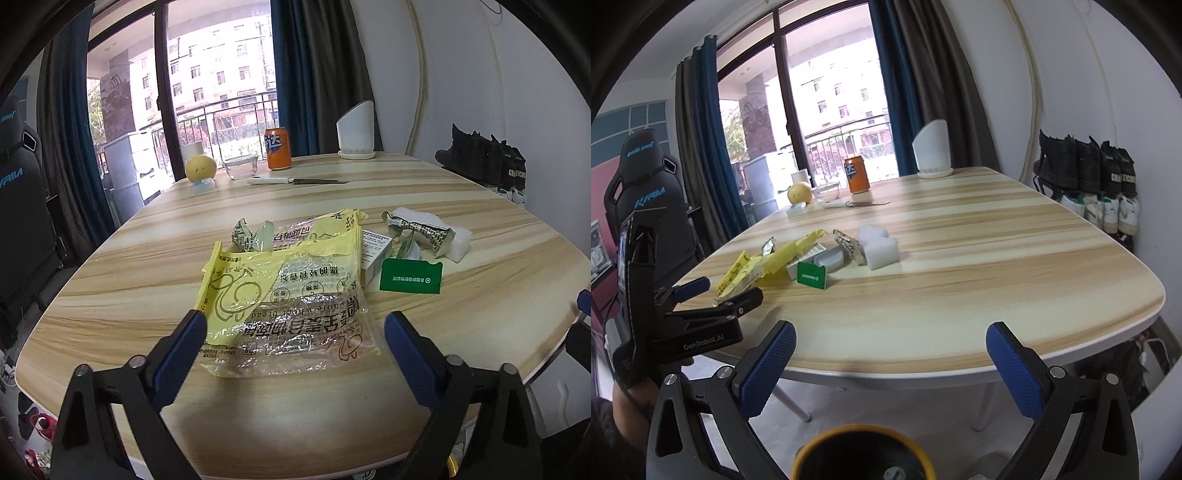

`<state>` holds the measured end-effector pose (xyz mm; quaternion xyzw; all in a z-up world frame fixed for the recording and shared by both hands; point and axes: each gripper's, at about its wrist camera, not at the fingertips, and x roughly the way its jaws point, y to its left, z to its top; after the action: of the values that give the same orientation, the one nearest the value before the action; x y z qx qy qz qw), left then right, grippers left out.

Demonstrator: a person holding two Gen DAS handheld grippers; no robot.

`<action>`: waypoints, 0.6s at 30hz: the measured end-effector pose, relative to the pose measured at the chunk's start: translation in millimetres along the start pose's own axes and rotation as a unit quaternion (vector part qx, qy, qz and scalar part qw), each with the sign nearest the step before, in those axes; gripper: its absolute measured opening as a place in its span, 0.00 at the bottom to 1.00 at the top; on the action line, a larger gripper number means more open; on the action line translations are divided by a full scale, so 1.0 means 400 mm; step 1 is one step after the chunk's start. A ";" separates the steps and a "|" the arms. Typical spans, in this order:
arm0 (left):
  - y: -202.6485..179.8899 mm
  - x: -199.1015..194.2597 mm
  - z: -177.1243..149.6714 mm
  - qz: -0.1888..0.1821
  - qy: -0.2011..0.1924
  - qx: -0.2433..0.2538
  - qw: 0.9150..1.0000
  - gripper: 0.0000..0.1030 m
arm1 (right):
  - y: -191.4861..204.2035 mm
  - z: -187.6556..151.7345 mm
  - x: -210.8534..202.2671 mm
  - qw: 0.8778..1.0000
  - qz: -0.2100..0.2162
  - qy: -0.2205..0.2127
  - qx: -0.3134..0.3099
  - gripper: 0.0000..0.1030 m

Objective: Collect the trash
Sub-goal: 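Grasp the yellow-and-clear snack bag with the left gripper and lift it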

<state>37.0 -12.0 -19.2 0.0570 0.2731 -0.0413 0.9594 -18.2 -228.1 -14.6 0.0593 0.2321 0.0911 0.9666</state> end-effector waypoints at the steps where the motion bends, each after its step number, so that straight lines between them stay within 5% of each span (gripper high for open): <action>1: 0.000 0.004 -0.001 -0.001 0.005 0.001 1.000 0.68 | 0.000 0.000 0.000 1.000 0.000 0.000 0.000 1.00; 7: -0.001 0.018 -0.004 -0.006 0.017 -0.003 1.000 0.29 | -0.001 -0.006 0.002 1.000 -0.001 0.000 -0.001 1.00; 12: 0.004 0.005 0.002 -0.016 0.005 -0.014 1.000 0.08 | -0.002 -0.011 0.009 1.000 -0.004 0.004 -0.003 1.00; 18: 0.024 -0.028 0.028 -0.030 -0.019 -0.031 0.999 0.02 | 0.003 -0.006 0.005 1.000 -0.004 0.002 -0.009 1.00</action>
<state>34.4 -3.3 -3.2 0.0177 0.2573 -0.0628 0.9641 -17.6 -226.2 -17.3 0.0494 0.2331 0.0899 0.9670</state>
